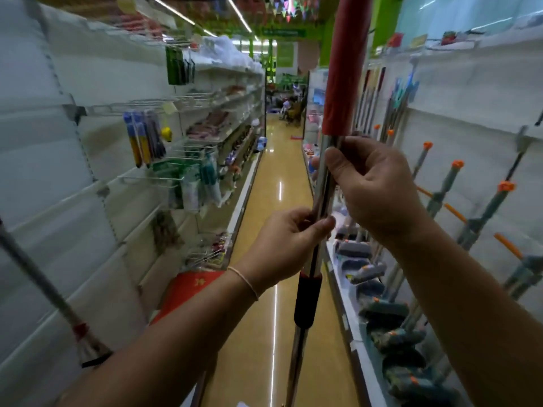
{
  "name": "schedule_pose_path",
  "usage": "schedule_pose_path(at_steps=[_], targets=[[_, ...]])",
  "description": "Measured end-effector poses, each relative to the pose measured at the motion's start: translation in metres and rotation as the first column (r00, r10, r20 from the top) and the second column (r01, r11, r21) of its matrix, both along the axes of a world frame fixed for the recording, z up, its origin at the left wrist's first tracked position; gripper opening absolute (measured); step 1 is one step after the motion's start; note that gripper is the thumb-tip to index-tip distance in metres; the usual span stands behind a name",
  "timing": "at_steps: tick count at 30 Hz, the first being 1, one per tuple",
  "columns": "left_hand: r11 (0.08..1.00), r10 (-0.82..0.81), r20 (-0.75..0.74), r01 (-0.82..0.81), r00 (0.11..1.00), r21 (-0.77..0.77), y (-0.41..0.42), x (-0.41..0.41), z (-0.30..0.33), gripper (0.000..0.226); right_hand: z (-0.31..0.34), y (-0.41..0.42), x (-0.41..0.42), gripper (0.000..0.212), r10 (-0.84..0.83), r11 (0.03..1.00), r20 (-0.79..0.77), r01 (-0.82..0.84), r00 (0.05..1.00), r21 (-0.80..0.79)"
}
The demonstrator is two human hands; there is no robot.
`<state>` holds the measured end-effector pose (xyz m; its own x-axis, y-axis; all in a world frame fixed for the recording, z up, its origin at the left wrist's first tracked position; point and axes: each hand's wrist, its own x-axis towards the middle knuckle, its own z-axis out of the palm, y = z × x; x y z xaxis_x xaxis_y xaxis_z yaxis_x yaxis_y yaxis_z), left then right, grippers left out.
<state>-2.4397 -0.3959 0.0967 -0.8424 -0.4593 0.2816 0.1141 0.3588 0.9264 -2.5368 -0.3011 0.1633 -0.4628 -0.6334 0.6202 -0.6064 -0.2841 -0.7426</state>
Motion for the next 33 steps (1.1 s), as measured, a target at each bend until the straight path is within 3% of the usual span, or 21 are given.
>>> schedule_pose_path(at_steps=[7,16,25,33], targets=[[0.967,0.256,0.014,-0.256,0.967,-0.014,-0.056,-0.028,0.005,0.015,-0.001,-0.080,-0.045,0.012,0.225,0.971,-0.056,-0.229,0.973,-0.068],[0.818,0.574,-0.027,-0.574,0.819,-0.028,-0.099,-0.049,0.025,0.014,0.017,-0.172,-0.081,0.013,0.467,0.867,-0.195,-0.490,0.862,-0.088],[0.705,0.709,-0.011,-0.708,0.705,0.028,-0.148,-0.033,0.029,0.028,0.021,-0.245,-0.064,0.013,0.626,0.750,-0.223,-0.655,0.747,-0.090],[0.627,0.779,0.009,-0.779,0.627,0.006,-0.193,-0.002,0.050,0.010,0.038,-0.296,-0.033,0.012,0.694,0.696,-0.174,-0.713,0.699,-0.088]])
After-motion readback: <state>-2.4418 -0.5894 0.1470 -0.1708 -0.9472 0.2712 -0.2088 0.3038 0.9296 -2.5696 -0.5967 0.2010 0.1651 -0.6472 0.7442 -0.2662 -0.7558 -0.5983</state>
